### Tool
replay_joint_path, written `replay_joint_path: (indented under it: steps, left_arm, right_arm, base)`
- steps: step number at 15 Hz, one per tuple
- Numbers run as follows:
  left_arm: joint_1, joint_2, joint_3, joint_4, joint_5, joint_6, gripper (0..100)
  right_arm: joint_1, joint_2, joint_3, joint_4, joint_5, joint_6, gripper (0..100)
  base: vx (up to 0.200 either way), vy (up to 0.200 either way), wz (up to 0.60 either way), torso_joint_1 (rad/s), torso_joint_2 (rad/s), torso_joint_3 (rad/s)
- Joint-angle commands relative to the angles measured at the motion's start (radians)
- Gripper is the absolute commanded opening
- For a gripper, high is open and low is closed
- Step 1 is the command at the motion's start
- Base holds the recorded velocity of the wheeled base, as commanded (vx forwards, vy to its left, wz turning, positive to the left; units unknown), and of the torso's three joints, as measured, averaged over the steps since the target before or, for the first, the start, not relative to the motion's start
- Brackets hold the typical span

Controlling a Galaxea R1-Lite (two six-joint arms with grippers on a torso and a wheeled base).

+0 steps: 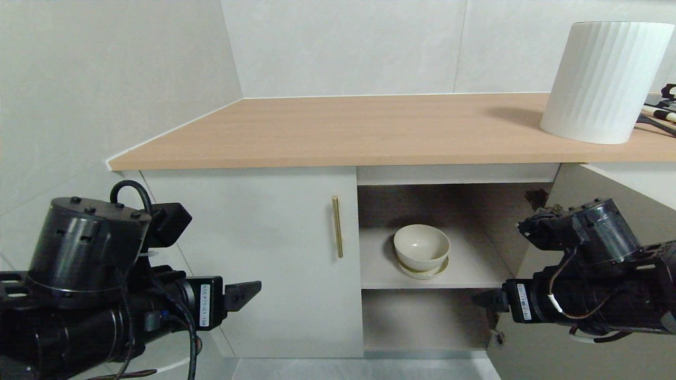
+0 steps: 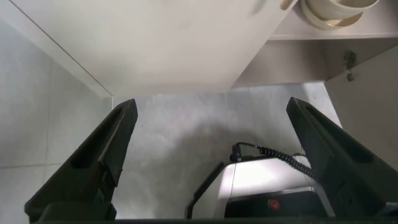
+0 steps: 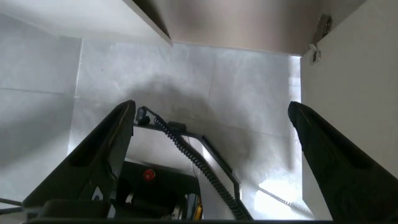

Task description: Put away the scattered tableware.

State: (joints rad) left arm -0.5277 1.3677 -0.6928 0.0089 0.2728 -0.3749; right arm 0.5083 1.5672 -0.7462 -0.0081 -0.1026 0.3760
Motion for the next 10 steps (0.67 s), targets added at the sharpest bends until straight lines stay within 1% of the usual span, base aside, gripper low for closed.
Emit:
replay_joint_path:
  steps: [1,3,10]
  left_arm:
    - [-0.002,0.028,0.001,-0.004,0.0,-0.002,100]
    - [-0.012,0.039,0.004,-0.012,0.003,-0.002,100]
    - [-0.012,0.054,0.004,-0.012,0.005,-0.002,100]
  right_arm:
    - [0.016,-0.015,0.004,0.0,-0.002,0.0,100]
    - [0.021,-0.013,0.007,0.0,-0.006,-0.002,100]
    - [0.021,-0.012,0.008,0.002,-0.008,-0.003,100]
  base:
    - [0.0,0.0,0.0,0.0,0.0,0.0]
    - [-0.2,0.0,0.0,0.01,0.0,-0.002]
    - [-0.2,0.0,0.0,0.006,0.0,0.003]
